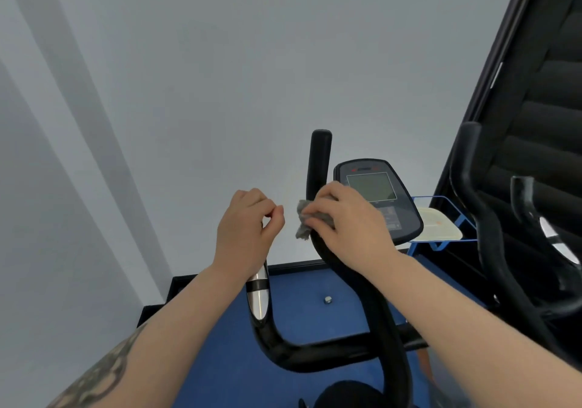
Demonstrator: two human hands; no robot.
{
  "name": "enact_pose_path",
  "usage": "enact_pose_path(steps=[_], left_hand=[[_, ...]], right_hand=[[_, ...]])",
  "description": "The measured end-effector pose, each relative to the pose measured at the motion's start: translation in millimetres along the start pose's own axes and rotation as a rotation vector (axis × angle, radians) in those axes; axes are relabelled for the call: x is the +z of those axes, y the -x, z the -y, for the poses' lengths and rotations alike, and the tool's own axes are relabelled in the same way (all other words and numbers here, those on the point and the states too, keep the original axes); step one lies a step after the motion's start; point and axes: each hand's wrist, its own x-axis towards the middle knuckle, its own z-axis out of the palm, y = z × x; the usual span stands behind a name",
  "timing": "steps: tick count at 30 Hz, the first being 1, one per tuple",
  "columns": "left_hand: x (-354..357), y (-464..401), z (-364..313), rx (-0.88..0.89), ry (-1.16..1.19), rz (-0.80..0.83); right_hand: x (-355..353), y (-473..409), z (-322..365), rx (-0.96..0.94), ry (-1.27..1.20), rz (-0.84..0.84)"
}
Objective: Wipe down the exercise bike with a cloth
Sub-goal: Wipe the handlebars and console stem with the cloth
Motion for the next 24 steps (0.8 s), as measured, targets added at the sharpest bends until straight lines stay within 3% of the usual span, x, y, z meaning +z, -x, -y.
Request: enact_pose_path(steps=[3,7,12,16,20,24], left_hand=[[0,1,1,0.015,-0.001,-0.002],[1,1,0,-0.007,0.007,-0.004],[-1,2,1,-0.01,0.005,0.012],[-2,2,-2,-0.012,0.028,0.002],[-2,2,-1,-0.007,0.042,-0.002],[-3,3,-3,-0.011,0.064,0.01]], right_hand=[[8,20,5,0.057,-0.088,-0.056],[-2,25,-2,-0.017,-0.061,0.032],[13,7,12,0.144,-0.003,-0.118],[7,37,13,0.0,0.093,-0.035],[6,-6,3,0.074,0.036,-0.048],[9,24,11,0.087,-0.01,-0.089]])
